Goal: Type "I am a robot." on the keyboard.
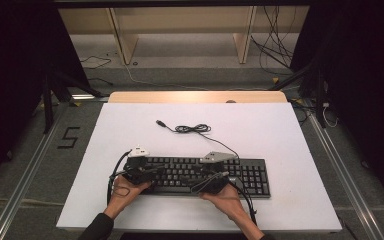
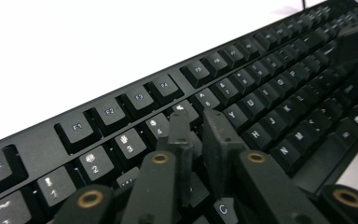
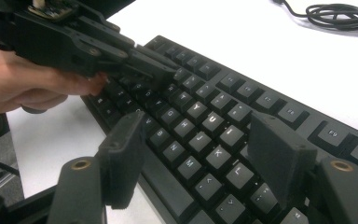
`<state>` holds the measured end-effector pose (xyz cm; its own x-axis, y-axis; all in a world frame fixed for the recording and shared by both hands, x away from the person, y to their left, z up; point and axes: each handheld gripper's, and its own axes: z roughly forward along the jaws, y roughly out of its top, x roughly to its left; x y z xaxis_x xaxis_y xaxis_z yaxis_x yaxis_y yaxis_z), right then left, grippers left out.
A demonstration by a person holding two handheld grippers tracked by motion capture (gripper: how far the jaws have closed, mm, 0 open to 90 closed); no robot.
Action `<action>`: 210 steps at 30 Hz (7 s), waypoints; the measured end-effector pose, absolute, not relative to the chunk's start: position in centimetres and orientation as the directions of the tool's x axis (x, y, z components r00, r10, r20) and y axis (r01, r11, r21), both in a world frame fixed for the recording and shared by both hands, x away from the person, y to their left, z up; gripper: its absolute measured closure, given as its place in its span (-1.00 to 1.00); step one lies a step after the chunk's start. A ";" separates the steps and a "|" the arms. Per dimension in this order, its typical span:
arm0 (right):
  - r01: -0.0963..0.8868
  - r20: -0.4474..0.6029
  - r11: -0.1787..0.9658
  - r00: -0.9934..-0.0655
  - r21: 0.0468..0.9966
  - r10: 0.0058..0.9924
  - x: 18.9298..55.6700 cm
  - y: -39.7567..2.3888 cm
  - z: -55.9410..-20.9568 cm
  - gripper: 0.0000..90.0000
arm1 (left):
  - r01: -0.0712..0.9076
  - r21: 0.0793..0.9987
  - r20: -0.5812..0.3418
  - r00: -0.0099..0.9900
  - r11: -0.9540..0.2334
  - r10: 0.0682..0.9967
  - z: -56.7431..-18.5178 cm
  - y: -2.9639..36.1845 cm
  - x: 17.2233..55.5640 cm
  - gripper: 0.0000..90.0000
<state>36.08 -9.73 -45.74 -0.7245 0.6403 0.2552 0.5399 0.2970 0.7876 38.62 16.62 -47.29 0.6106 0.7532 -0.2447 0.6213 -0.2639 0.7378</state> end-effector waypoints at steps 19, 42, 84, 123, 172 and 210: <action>0.549 0.251 0.300 -0.714 0.780 0.653 36.7 -9.8 -46.0 -0.10 | 0.590 0.783 -0.292 0.629 -0.198 0.720 -45.9 18.2 36.6 -0.22; 0.586 0.225 0.310 -0.665 0.749 0.712 38.1 -10.3 -46.7 0.95 | 0.562 0.814 -0.303 0.624 -0.144 0.721 -45.7 20.2 34.6 -0.40; 0.583 0.248 0.290 -0.670 0.759 0.700 38.3 -9.4 -46.6 0.66 | 0.542 0.833 -0.294 0.607 -0.114 0.738 -46.1 21.4 33.0 -0.43; 0.541 0.272 0.350 -0.763 0.765 0.586 37.1 -4.9 -46.2 0.20 | 0.514 0.852 -0.282 0.610 -0.099 0.741 -46.0 21.9 32.6 -0.48; 0.545 0.217 0.433 -0.767 0.718 0.604 36.9 -4.1 -48.1 1.00 | 0.513 0.852 -0.278 0.611 -0.103 0.741 -46.0 21.9 32.6 -0.49; 0.555 0.246 0.363 -0.741 0.749 0.625 37.4 -5.6 -46.9 0.66 | 0.514 0.851 -0.277 0.612 -0.107 0.741 -46.1 21.8 32.7 -0.49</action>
